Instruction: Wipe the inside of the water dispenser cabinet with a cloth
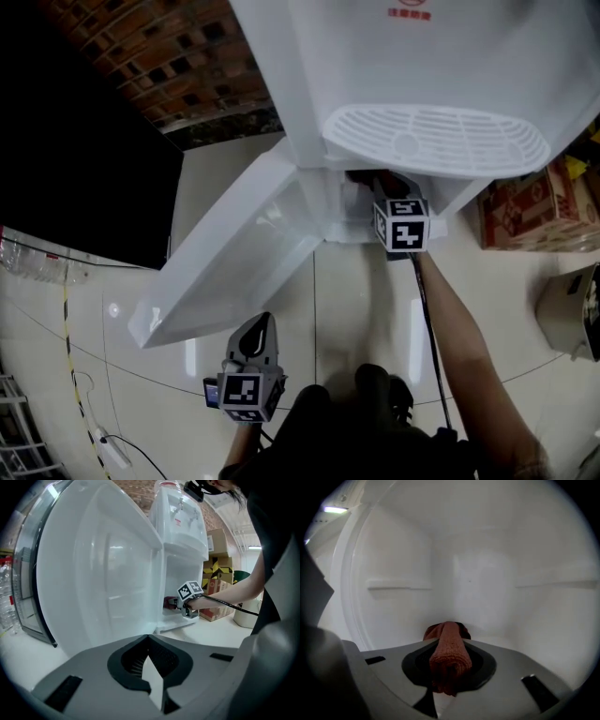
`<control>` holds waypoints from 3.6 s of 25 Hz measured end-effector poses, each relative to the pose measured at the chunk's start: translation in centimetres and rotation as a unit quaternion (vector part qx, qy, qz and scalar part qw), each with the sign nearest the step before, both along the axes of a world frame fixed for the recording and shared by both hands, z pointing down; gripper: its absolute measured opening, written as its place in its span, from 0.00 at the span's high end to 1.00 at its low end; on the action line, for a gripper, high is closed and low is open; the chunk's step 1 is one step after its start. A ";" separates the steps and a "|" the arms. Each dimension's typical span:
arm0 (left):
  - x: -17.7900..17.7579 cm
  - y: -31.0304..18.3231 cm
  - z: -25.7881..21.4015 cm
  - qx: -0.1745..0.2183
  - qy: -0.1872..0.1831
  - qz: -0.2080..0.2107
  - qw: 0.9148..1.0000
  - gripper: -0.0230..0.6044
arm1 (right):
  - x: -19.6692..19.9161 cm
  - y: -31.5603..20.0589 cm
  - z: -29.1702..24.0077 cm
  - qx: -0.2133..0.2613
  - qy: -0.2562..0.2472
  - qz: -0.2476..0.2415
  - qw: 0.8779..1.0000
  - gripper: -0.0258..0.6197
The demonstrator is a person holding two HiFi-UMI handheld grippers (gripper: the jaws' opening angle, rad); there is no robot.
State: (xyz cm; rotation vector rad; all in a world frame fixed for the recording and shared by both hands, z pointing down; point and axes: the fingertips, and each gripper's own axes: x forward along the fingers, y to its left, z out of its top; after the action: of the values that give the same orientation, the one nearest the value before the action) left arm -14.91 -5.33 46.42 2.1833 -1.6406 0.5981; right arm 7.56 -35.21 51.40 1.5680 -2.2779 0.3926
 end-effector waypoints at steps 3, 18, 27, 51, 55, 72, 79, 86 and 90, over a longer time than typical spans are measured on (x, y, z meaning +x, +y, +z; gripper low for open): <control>0.2 0.0 0.3 -0.003 0.004 0.001 1.000 1.00 | 4.1 -0.3 0.1 -0.008 0.011 0.049 0.999 0.82; 0.7 0.3 -0.5 0.009 0.014 0.004 1.000 1.00 | -1.4 4.1 -3.0 0.025 -0.016 -0.007 1.000 0.83; 0.2 0.6 -0.5 0.016 0.013 0.002 1.000 1.00 | -2.2 5.3 -0.5 -0.001 0.012 -0.006 1.000 0.83; 2.8 1.0 -1.3 0.022 0.027 0.025 0.999 1.00 | -5.6 12.5 -1.8 0.023 -0.023 -0.057 0.998 0.83; 2.5 1.2 -1.4 0.023 0.026 0.022 0.999 1.00 | -3.0 11.7 -0.2 0.012 -0.005 -0.027 1.000 0.83; 6.2 1.8 -1.8 0.028 0.032 0.059 0.997 1.00 | 11.3 14.0 -2.1 0.019 -0.011 0.105 0.994 0.83; 9.1 0.2 -3.0 0.047 0.036 0.084 0.995 1.00 | 6.0 20.5 -5.5 0.029 -0.058 0.052 0.997 0.83; 13.4 -2.8 -4.9 0.071 0.026 0.128 0.989 1.00 | 6.4 25.7 -7.2 0.025 -0.088 0.064 0.994 0.83; 15.3 -2.7 -5.3 0.075 0.041 0.126 0.988 1.00 | 6.5 27.6 -8.1 0.034 -0.095 0.072 0.992 0.83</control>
State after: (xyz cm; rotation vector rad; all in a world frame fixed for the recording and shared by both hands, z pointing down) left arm 0.42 -8.04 41.10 2.5117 -1.4201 0.4565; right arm 14.09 -7.63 43.34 1.8064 -2.3467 0.5288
